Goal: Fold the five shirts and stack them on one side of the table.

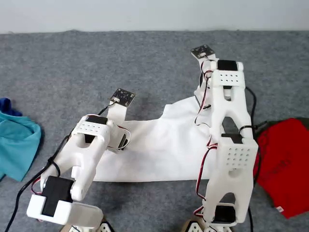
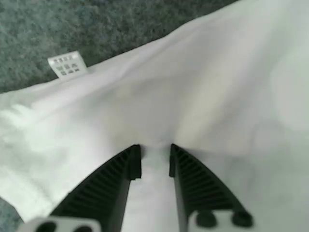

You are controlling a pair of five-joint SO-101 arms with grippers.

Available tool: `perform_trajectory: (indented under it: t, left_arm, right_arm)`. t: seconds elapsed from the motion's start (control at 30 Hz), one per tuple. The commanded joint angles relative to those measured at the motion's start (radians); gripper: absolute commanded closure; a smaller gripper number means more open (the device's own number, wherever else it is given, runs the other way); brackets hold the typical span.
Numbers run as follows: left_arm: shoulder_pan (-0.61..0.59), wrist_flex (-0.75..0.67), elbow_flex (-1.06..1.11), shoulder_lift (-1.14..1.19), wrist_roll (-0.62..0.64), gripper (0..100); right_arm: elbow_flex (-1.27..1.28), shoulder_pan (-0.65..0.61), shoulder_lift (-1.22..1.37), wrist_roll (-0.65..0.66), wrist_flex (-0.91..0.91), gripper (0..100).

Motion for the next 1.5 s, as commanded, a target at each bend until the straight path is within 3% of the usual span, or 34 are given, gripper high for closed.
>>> perform_trajectory:
  t: [0.0,0.23,0.77,1.0,1.23,1.47]
  left_arm:
    - [0.0,-0.014,0.002,-0.017,0.011,89]
    - [0.0,-0.014,0.002,-0.017,0.011,89]
    - [0.0,-0.014,0.002,-0.017,0.011,89]
    - [0.0,-0.014,0.002,-0.017,0.011,89]
    - [0.0,-0.014,0.002,-0.017,0.011,89]
    - [0.0,-0.014,0.002,-0.017,0.011,89]
  right_arm:
    - [-0.041,-0.01,-0.067,0.012,0.033,98.9]
    - [-0.04,-0.01,-0.102,0.009,0.039,98.8]
    - [-0.035,-0.079,0.073,0.005,-0.294,98.7]
    - [-0.043,-0.047,0.097,-0.02,-0.292,85.5]
    - [-0.041,0.03,0.061,-0.066,-0.278,84.8]
    - [-0.063,0.015,0.054,-0.072,-0.274,84.7]
